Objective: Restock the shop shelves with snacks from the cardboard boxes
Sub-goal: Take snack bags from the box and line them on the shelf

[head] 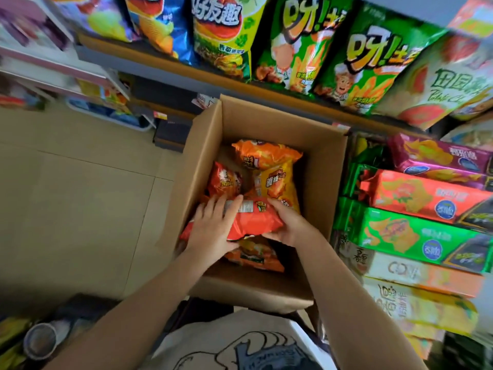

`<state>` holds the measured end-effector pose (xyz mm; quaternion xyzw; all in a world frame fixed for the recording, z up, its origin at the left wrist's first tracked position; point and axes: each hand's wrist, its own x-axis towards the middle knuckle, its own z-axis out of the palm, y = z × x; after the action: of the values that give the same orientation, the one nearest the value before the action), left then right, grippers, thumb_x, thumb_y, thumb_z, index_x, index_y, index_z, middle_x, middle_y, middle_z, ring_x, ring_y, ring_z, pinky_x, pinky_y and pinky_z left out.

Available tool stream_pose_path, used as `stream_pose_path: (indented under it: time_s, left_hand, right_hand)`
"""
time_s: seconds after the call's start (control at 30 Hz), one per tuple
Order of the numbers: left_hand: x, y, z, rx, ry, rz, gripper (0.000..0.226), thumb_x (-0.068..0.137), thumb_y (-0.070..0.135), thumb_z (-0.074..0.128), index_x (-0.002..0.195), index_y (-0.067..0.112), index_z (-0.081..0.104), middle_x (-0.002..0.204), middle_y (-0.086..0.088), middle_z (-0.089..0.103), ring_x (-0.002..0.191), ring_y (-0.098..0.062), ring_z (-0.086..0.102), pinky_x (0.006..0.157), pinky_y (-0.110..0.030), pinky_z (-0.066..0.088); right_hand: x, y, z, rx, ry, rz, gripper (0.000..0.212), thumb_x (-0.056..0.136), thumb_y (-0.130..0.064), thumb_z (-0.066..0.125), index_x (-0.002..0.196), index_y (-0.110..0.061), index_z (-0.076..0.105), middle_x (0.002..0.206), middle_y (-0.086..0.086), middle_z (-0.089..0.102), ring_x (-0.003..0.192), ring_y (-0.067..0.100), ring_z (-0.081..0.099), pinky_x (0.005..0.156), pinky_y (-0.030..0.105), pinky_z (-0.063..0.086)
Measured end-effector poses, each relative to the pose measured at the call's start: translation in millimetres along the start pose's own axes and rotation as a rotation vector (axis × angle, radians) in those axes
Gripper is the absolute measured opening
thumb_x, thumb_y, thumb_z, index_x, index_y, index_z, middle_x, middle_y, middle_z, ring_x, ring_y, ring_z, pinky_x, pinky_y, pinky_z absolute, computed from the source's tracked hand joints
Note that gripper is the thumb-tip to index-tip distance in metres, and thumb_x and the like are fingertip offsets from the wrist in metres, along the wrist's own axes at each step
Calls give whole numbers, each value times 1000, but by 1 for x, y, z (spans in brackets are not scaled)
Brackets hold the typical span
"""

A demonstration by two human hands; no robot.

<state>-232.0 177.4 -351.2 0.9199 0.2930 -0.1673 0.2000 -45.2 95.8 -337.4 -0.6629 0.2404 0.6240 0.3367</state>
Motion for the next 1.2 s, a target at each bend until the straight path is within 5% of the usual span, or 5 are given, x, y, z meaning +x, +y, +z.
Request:
stream_pose_path:
  time_s: [0.13, 0.27, 0.57, 0.8, 1.2]
  left_hand:
    - [33, -1, -17, -205, 90, -223, 100, 70, 58, 79, 147, 22, 27, 124, -9, 57, 107, -31, 61, 83, -42, 51]
    - [56, -2, -36, -550, 83, -436, 93, 69, 60, 78, 141, 21, 34, 124, -7, 61, 109, -33, 63, 84, -41, 50]
    - [53, 4, -47, -813, 66, -409, 88, 68, 59, 77, 139, 32, 34, 125, 9, 61, 109, -18, 63, 93, -43, 53]
    - [41, 12, -50, -980, 103, -471, 84, 74, 47, 82, 142, 26, 37, 123, 8, 61, 105, -14, 62, 89, -34, 52]
    - [8, 8, -127, -1246, 510, -340, 80, 59, 45, 92, 126, 41, 49, 116, 21, 65, 103, 0, 65, 84, -31, 56]
  right_hand:
    - [5, -25, -4, 56, 129, -136, 41, 101, -45, 49, 114, -8, 59, 98, 13, 62, 84, 28, 65, 70, 39, 56]
    - [32, -13, -21, -683, 584, -309, 58, 95, -37, 59, 141, -4, 43, 141, 18, 47, 132, 38, 45, 108, 46, 41]
    - [63, 38, -30, -938, 463, -163, 60, 87, -40, 73, 136, -11, 53, 139, 15, 55, 126, 34, 55, 99, 38, 49]
    - [68, 63, -29, -872, 447, -218, 91, 88, -32, 72, 156, -17, 14, 142, 22, 48, 126, 42, 52, 101, 44, 47]
    - [-120, -28, -38, -742, 559, -989, 33, 94, -38, 65, 71, -14, 61, 61, -8, 56, 62, 12, 52, 57, 31, 39]
